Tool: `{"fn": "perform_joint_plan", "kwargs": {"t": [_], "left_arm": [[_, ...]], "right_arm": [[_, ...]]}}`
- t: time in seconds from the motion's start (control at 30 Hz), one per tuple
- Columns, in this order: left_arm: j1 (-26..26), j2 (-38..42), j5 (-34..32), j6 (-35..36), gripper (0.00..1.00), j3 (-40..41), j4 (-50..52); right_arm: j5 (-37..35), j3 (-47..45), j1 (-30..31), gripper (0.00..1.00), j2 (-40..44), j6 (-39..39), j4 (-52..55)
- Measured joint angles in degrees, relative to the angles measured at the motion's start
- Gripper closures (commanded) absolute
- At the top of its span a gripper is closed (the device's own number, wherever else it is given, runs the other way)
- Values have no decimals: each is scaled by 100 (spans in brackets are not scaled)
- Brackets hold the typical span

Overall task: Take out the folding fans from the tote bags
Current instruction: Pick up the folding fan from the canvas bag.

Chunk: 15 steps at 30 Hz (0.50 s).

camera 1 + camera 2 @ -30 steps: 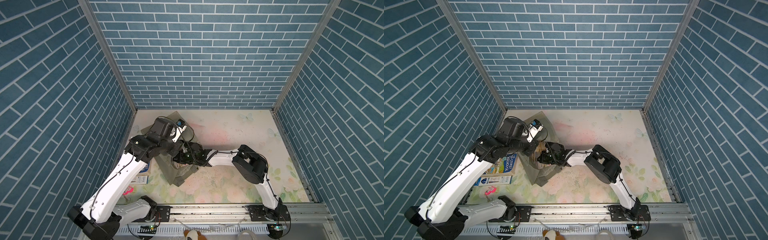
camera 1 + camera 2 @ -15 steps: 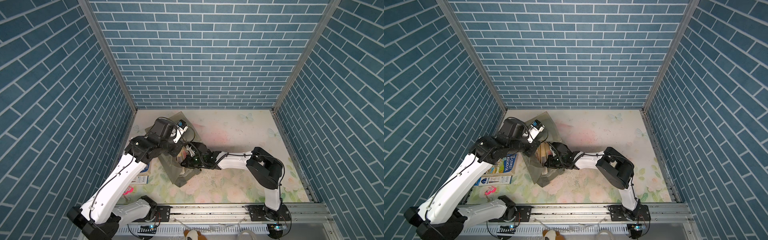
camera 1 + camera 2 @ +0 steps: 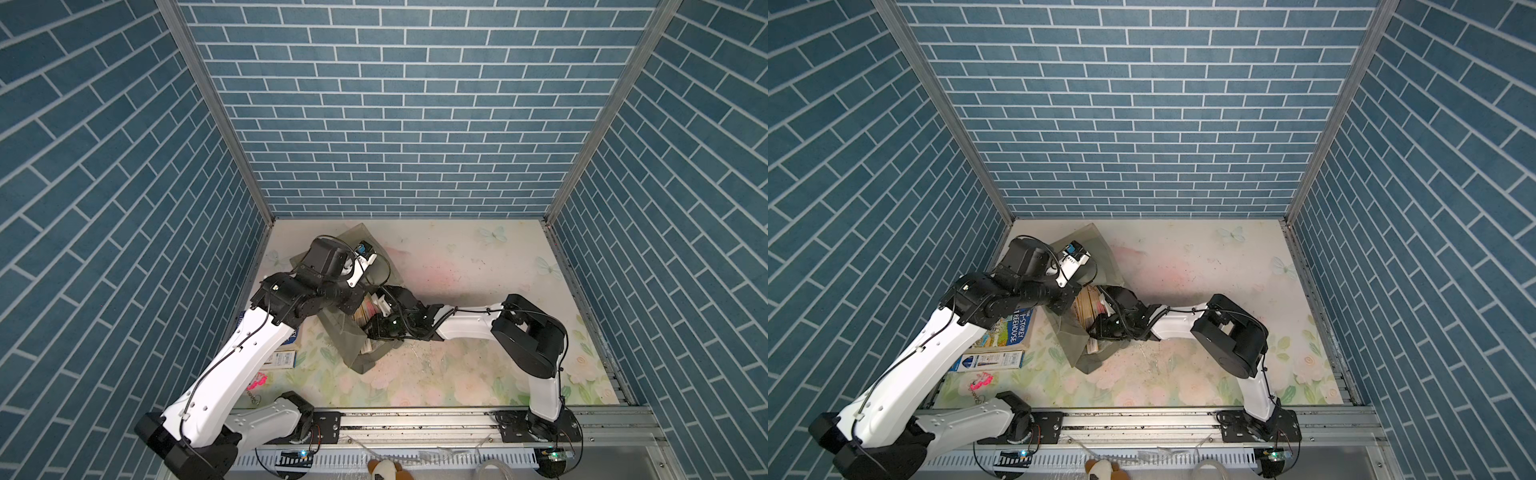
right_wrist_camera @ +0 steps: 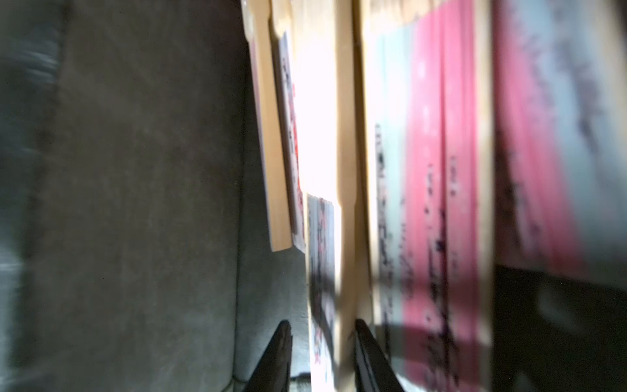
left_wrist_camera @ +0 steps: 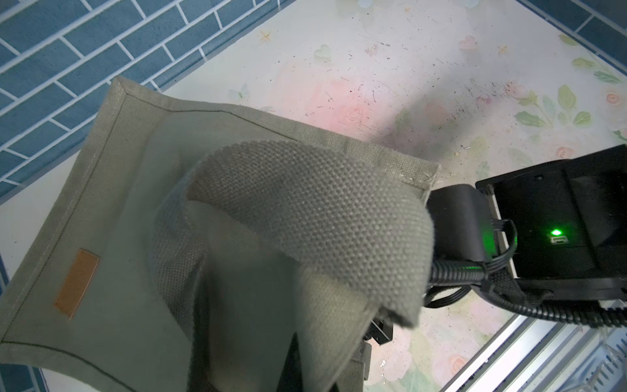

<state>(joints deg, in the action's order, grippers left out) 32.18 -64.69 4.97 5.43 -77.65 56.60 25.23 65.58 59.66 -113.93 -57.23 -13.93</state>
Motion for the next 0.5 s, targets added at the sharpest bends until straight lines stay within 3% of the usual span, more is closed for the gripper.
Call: {"fn": "perform_joint_plan", "kwargs": {"t": [0.2,0.5], "left_arm": [[0,13,15,0,100,48,4],[0,20,26,-2,100,68,4]], "right_arm": [[273,9,-11,70,-321,-219,-304],[466,7,-24,80,-378,-461,-525]]}}
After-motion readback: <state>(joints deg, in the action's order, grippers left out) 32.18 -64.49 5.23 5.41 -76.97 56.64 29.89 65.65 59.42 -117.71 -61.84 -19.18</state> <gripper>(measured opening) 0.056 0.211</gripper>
